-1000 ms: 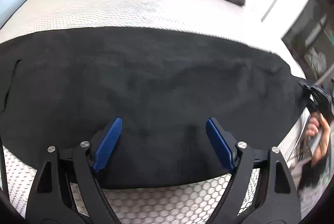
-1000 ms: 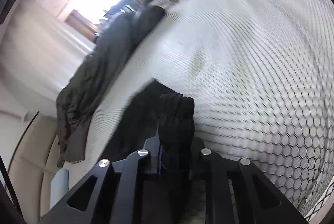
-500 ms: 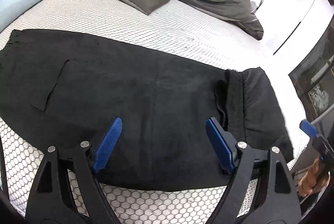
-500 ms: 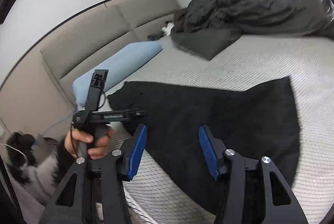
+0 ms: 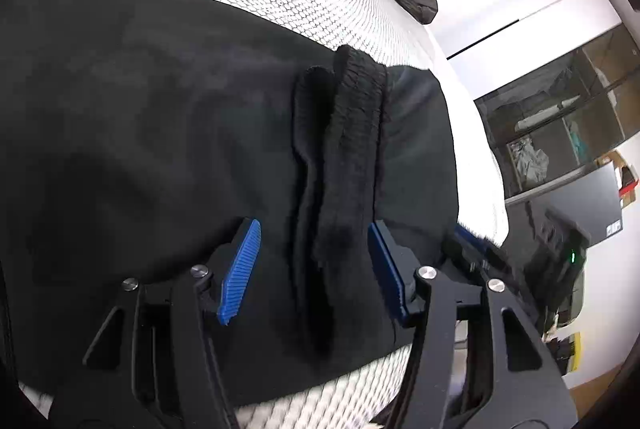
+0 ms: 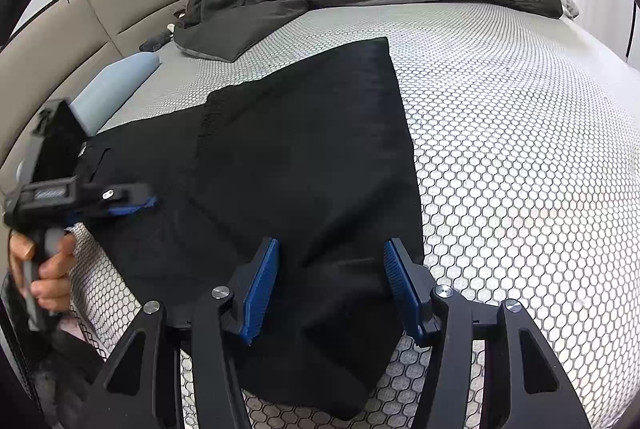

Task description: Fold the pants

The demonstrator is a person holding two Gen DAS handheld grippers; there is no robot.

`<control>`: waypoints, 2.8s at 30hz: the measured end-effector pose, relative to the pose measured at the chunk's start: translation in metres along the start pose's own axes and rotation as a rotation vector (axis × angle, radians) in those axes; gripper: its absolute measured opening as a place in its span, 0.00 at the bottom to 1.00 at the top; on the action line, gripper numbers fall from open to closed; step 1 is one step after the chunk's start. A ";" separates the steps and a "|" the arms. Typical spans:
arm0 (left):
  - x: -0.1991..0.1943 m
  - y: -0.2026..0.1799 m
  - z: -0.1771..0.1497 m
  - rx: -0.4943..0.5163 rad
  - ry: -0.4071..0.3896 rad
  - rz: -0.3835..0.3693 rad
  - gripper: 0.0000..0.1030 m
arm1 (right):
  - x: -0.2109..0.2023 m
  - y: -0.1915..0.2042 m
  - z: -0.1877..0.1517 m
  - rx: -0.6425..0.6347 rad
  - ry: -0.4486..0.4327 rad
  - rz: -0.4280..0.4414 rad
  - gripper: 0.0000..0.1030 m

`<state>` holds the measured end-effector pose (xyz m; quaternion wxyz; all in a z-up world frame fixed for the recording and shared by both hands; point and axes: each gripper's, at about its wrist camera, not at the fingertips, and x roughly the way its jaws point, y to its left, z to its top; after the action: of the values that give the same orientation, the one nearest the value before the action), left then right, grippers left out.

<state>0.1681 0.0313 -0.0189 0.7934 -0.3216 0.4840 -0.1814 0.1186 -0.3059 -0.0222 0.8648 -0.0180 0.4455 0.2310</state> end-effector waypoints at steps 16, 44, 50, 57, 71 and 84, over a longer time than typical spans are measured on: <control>-0.043 -0.040 0.005 0.053 -0.288 0.159 0.05 | 0.018 -0.001 0.025 0.035 -0.017 0.058 0.61; -0.015 0.056 0.034 -0.129 -0.125 0.096 0.43 | 0.002 -0.004 0.016 0.026 0.021 0.117 0.61; -0.029 0.026 0.032 -0.057 -0.224 0.136 0.03 | 0.001 -0.019 0.013 0.068 0.036 0.095 0.63; -0.070 0.018 0.034 0.013 -0.335 0.227 0.04 | 0.001 -0.015 0.011 0.049 0.057 0.112 0.64; -0.078 0.008 0.025 0.050 -0.391 0.395 0.50 | -0.006 -0.045 -0.013 0.187 0.161 0.363 0.41; -0.014 -0.051 -0.005 0.233 -0.236 0.312 0.53 | -0.033 -0.046 -0.037 0.052 0.156 0.345 0.20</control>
<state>0.1584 0.0009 0.0241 0.8948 -0.1680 0.4074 -0.0723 0.0931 -0.3686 -0.0271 0.7754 0.0629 0.5134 0.3622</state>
